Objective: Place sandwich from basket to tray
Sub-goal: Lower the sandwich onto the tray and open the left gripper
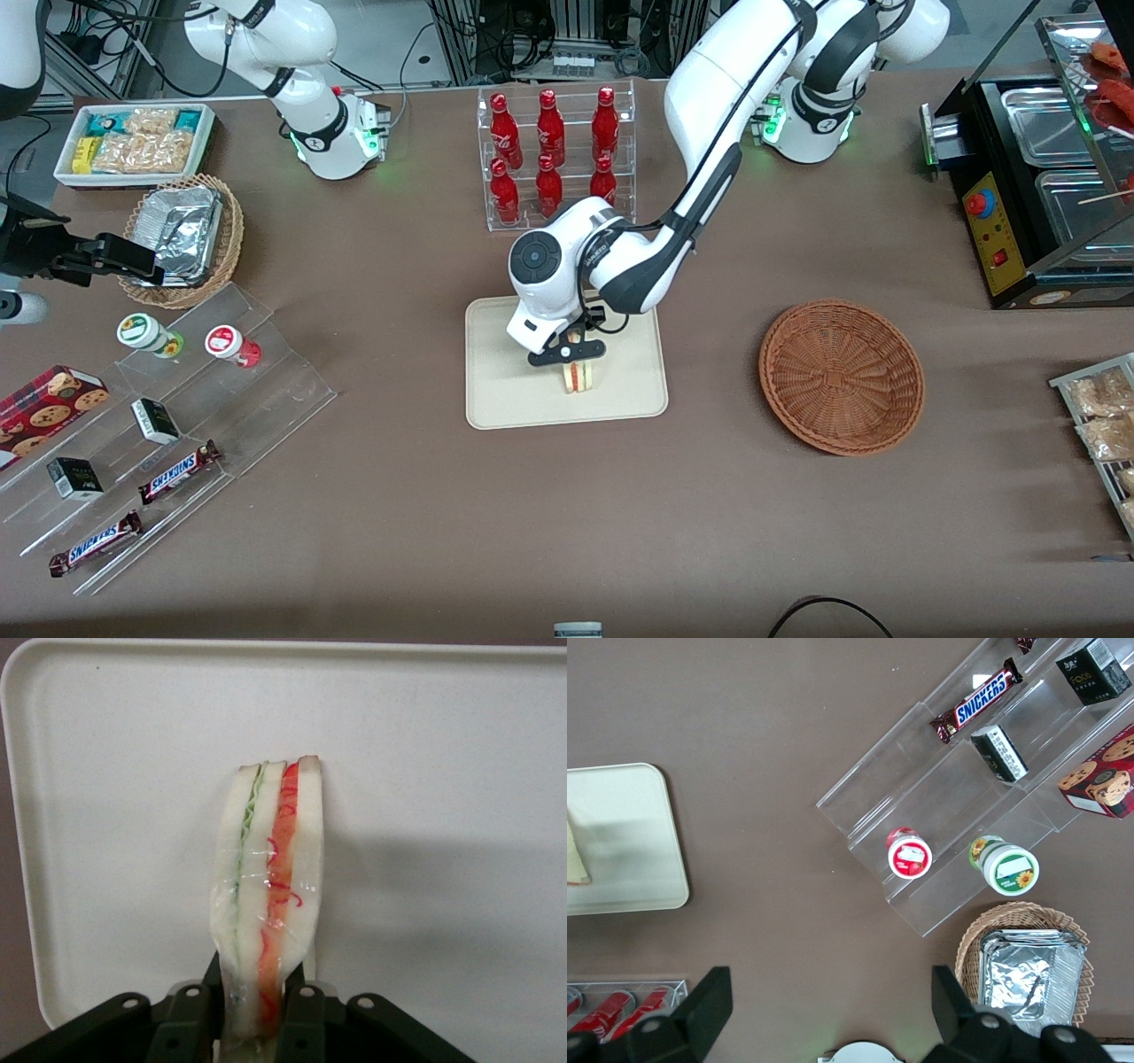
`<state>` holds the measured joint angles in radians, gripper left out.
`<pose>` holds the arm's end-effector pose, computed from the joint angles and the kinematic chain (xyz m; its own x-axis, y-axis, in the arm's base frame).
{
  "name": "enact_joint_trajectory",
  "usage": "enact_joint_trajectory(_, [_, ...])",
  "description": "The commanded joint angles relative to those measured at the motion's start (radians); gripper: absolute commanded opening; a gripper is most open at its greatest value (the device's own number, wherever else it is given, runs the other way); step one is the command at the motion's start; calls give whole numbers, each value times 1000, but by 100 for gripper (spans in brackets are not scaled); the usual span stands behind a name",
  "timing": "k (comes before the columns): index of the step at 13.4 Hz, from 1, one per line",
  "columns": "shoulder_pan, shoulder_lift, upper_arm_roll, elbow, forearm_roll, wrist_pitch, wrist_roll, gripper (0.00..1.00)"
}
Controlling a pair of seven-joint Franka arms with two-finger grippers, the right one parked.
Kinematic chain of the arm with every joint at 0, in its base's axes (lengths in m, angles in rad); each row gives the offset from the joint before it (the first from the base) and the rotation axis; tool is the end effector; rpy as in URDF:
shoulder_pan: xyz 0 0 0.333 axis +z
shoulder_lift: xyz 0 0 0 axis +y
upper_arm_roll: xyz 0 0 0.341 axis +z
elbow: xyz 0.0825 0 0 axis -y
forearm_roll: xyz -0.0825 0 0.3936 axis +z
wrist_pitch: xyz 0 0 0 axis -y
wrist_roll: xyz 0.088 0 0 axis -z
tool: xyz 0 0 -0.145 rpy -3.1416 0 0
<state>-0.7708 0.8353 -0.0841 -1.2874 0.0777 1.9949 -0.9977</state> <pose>0.5114 -0.5565 0.2108 0.9891 0.1328 -0.0642 0.1255 -0.9863 -0.1068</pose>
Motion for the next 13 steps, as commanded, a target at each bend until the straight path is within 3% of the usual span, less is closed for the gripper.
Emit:
enact_joint_trajectory(1, [-5,18,4,49,10,-19,-9,100])
enact_joint_trajectory(7, [54,-56,-8,140,-4,-174,19,100])
enact_joint_trajectory(13, [130,-188,6,99,-41,-258,275,100])
